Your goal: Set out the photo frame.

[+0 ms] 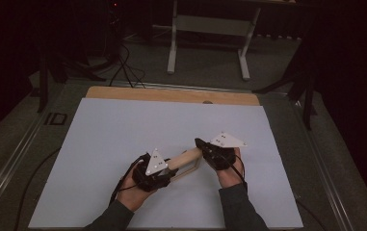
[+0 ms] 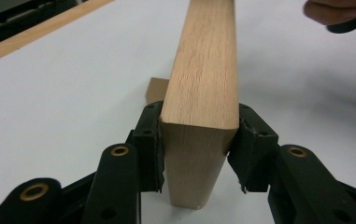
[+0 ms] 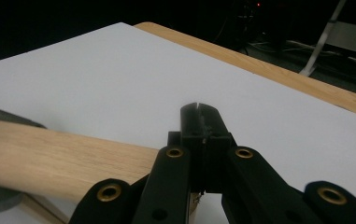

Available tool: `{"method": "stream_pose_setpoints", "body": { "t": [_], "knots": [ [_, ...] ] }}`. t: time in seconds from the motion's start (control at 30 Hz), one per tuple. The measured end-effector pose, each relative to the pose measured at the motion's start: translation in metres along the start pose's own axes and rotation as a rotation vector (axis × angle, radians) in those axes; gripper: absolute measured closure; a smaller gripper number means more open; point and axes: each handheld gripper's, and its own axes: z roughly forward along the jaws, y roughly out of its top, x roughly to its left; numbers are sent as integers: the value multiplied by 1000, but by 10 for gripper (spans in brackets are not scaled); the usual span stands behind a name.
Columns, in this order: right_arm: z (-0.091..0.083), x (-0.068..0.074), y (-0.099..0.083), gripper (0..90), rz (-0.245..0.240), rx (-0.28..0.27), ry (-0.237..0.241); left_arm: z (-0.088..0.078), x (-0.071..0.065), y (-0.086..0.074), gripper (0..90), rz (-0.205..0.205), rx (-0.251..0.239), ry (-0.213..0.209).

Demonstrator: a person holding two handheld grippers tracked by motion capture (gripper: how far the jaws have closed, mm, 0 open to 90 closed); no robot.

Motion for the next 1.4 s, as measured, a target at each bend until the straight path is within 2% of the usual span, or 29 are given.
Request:
{"method": "stream_pose_setpoints", "body": {
  "t": [0.03, 0.17, 0.27, 0.37, 0.53, 0.77, 0.93, 1.1, 1.37, 1.4],
  "knots": [
    [0, 0, 0, 898, 2, 1, -2, 0, 3, 0, 573, -8, 6, 26],
    [-1, 0, 0, 899, 4, 8, -4, 0, 8, 0, 557, -31, 11, 70],
    [-1, 0, 0, 899, 5, 13, -5, 0, 11, 0, 555, -56, 13, 83],
    [-1, -1, 0, 899, 14, 15, 5, 1, 11, -1, 558, -55, 15, 99],
    [-2, -2, 1, 898, 18, 21, 13, 1, 11, -1, 560, -56, 14, 92],
    [-5, -4, 1, 880, -7, 20, 36, 1, 11, -2, 547, -61, 8, 85],
    [-11, -7, 3, 826, -22, 16, 56, 1, 11, -2, 546, -65, 7, 86],
    [-16, -10, 4, 701, -14, 15, 74, 1, 12, -2, 562, -67, 9, 87],
    [-24, -15, 4, 595, -7, 8, 130, 2, 12, -2, 572, -70, 9, 86],
    [-24, -15, 4, 558, -10, 15, 152, 2, 12, -2, 573, -69, 9, 86]
  ]
}}
